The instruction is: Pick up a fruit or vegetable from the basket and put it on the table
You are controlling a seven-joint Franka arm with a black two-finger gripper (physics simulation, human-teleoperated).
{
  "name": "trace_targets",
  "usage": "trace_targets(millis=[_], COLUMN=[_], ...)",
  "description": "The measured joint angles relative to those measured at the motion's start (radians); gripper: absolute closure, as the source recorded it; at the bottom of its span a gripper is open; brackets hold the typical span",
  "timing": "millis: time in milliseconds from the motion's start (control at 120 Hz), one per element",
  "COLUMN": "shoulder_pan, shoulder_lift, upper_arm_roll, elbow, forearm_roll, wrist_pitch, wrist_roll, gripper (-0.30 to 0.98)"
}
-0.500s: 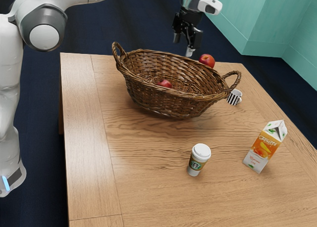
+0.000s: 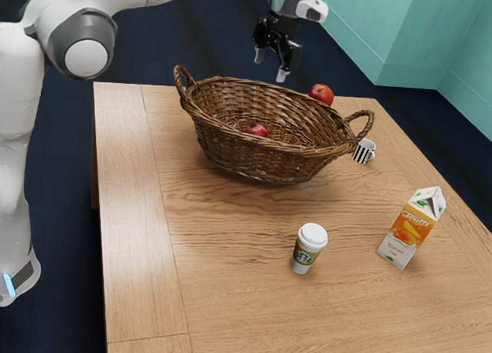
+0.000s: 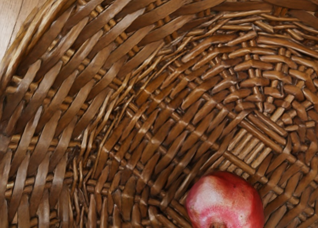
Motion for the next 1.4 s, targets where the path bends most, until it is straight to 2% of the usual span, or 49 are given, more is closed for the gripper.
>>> trace_targets(millis=[425, 600, 683, 825, 992, 1142, 1400], shoulder_pan=[-0.014, -0.026, -0.030, -0.078, -0.104, -0.135, -0.128], shoulder_lift=[0.028, -0.115, -0.122, -0.099, -0.094, -0.094, -0.112], upper_arm_roll=[-0.011, 0.034, 0.042, 0.041, 0.039, 0.040, 0.061], elbow=[-0.009, -0.375, -0.448, -0.460, -0.456, -0.456, -0.487], forearm_roll=[-0.002, -0.022, -0.024, -0.024, -0.026, -0.028, -0.022], wrist_pitch=[0.033, 0.219, 0.308, 0.419, 0.484, 0.511, 0.490], wrist_roll=[-0.010, 0.008, 0.016, 0.028, 0.039, 0.046, 0.057], gripper=[0.00, 0.00, 0.00, 0.00, 0.00, 0.00, 0.00])
